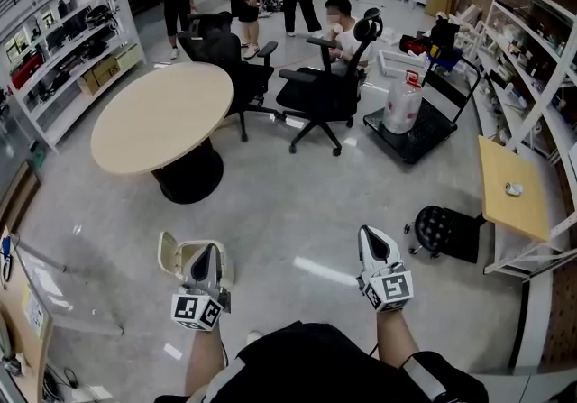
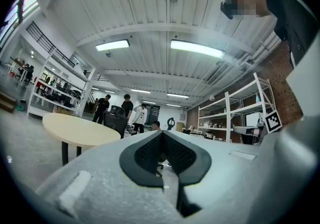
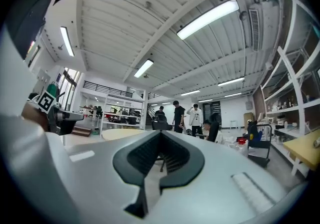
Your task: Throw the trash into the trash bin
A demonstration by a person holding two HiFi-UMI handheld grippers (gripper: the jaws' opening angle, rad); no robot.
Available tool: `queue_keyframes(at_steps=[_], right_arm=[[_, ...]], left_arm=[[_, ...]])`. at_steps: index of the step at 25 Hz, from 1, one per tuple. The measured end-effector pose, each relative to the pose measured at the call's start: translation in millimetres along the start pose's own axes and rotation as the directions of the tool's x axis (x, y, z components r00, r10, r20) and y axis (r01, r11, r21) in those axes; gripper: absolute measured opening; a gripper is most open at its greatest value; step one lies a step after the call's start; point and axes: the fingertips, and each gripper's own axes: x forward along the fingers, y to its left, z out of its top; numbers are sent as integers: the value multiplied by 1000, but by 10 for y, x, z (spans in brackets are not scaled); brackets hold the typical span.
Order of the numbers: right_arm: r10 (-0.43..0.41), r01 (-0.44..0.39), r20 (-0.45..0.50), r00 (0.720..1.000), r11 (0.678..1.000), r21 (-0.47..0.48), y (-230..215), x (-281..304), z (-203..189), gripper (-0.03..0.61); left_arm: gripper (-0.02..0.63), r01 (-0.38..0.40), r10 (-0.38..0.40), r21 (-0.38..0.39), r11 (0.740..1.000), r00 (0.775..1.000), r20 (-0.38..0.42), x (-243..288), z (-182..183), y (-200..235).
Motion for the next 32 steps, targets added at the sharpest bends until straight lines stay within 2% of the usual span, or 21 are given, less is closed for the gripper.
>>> queue_keyframes(at_steps=[4,7,15,22,26,32], right_arm=[[-80,80,15,997,996,35,-404,-240,77,5],[-128,128,17,992,992,22,-728,-443,105,5],[-262,261,12,965,964,51,-1543,-1137,83,5],[-337,336,3,942,939,75,-1984,-1544,0,5],[-360,359,-12,933,927,108,-2097,-1498,-115,5],[-399,400,-24,916,912,89,-2409,-1152,-176,5]], left_arm=[[2,37,-37,-20,999,999,-2,289,-12,-294],[2,99,-99,-24,995,995,0,540,-95,-591],[2,205,-206,-37,978,978,-15,1072,-240,-1480],[2,325,-328,-57,944,943,-51,1379,-432,-2200],[2,368,-371,-56,928,926,-71,1575,-526,-2316],[2,414,-417,-53,909,907,-69,2155,-647,-2312]])
